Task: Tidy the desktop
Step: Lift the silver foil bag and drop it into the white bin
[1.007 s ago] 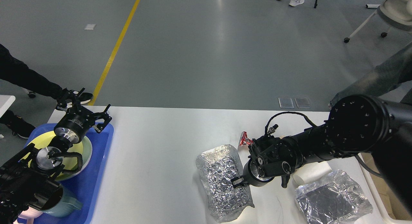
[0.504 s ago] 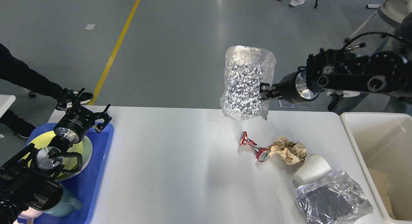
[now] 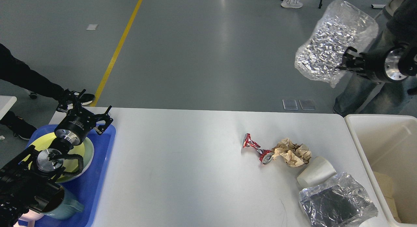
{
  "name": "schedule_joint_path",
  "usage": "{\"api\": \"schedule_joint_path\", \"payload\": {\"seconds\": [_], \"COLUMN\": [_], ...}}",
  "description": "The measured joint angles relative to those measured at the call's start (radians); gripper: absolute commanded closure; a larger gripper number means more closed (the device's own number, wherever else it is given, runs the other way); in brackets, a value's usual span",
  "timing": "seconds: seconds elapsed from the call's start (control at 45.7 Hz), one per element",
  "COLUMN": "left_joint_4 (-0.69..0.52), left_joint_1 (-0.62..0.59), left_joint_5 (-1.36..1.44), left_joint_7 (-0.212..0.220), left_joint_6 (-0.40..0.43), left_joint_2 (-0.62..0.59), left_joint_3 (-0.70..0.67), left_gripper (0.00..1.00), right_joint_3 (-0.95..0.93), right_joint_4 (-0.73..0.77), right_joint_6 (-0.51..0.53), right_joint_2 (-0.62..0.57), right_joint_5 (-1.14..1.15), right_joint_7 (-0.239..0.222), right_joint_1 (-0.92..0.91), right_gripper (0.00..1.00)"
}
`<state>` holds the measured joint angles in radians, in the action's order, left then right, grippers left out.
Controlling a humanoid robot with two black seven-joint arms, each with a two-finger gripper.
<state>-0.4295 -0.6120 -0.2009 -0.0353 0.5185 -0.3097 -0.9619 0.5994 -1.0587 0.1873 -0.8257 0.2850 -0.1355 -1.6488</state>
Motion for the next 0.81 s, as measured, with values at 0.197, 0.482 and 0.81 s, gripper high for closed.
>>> {"api": "schedule_joint_path", "payload": {"seconds": [0.197,0.482,0.81], "left_joint_4": [0.0,0.0,0.0], "left_joint_1": [0.0,0.0,0.0], "left_joint_5": [0.0,0.0,0.0], "left_joint_7": [0.0,0.0,0.0], "left_joint_6": [0.0,0.0,0.0], "left_joint_2": [0.0,0.0,0.0], "left_joint_3": [0.0,0.0,0.0], "left_gripper": [0.04,0.04,0.04], "right_joint_3": [-0.007,-0.013,-0.015], "right_joint_4": [0.211,0.457,0.588], "right_joint_6": [-0.025,-0.081,-0.152], "right_joint_2": [-0.05,-0.041,0.051], "right_joint_5": [-0.073,-0.155,-0.158], "right_joint_7": [0.0,0.001,0.002], "right_joint_1": [0.215,0.538,0.705], "right_gripper": [1.0,0.86,0.0]}}
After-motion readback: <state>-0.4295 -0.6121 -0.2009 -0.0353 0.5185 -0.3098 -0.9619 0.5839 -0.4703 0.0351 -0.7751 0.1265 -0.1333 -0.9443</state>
